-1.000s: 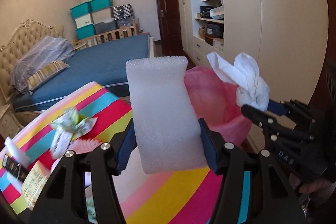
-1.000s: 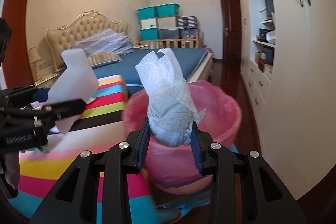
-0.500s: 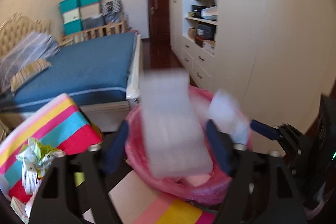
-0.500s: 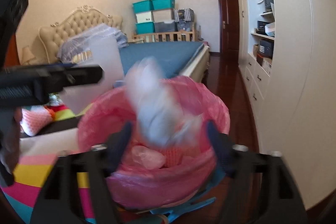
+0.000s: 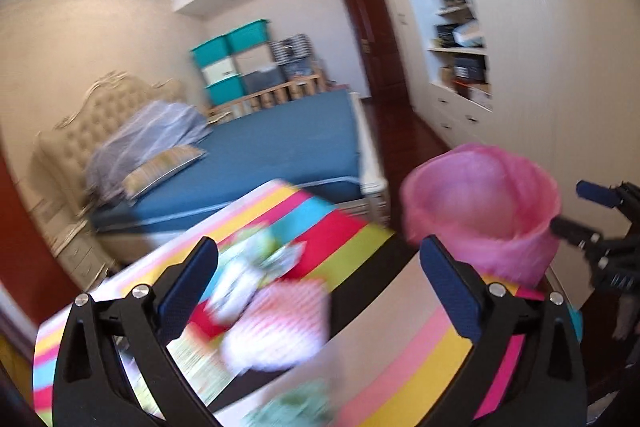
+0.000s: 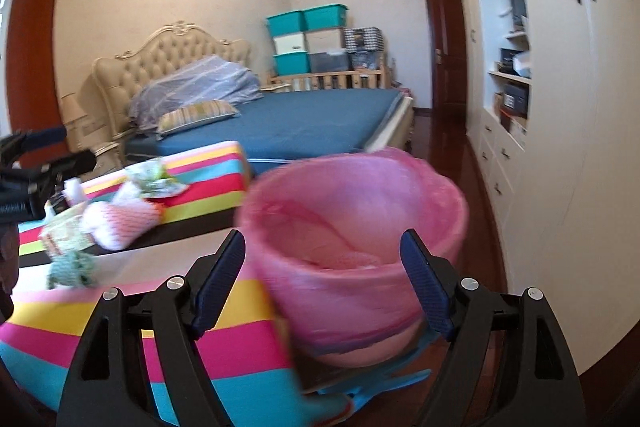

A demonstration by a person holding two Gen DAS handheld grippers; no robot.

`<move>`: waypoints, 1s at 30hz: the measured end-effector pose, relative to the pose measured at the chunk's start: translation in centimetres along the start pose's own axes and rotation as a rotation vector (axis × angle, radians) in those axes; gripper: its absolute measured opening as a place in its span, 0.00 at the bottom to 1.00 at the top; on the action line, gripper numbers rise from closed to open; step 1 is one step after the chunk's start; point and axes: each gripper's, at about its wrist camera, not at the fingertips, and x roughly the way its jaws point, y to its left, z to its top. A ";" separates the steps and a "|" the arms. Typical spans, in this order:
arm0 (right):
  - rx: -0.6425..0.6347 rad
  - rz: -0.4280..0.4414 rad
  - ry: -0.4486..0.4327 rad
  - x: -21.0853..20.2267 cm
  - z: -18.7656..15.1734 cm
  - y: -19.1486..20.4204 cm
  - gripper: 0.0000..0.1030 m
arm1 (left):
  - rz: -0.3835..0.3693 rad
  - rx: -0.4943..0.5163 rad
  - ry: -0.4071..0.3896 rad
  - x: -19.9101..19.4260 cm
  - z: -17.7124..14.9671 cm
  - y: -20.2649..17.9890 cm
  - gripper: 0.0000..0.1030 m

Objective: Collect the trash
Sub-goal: 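Move both grippers back over the table, right gripper toward the green cloth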

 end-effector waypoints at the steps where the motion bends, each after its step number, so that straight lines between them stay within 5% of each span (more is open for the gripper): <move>1: -0.004 0.020 0.000 -0.2 0.1 1.1 0.74 | 0.011 -0.035 0.011 -0.7 -1.1 1.4 0.95; 12: -0.086 0.216 0.114 0.6 -1.0 14.1 0.77 | 0.237 -0.165 0.087 -7.3 -12.0 12.6 0.95; 20: -0.196 0.283 0.192 1.8 -1.8 21.9 0.78 | 0.294 -0.295 0.087 -9.8 -14.7 16.6 0.95; 30: -0.259 0.264 0.268 3.4 -2.5 26.3 0.78 | 0.299 -0.355 0.087 -10.4 -15.6 17.8 0.95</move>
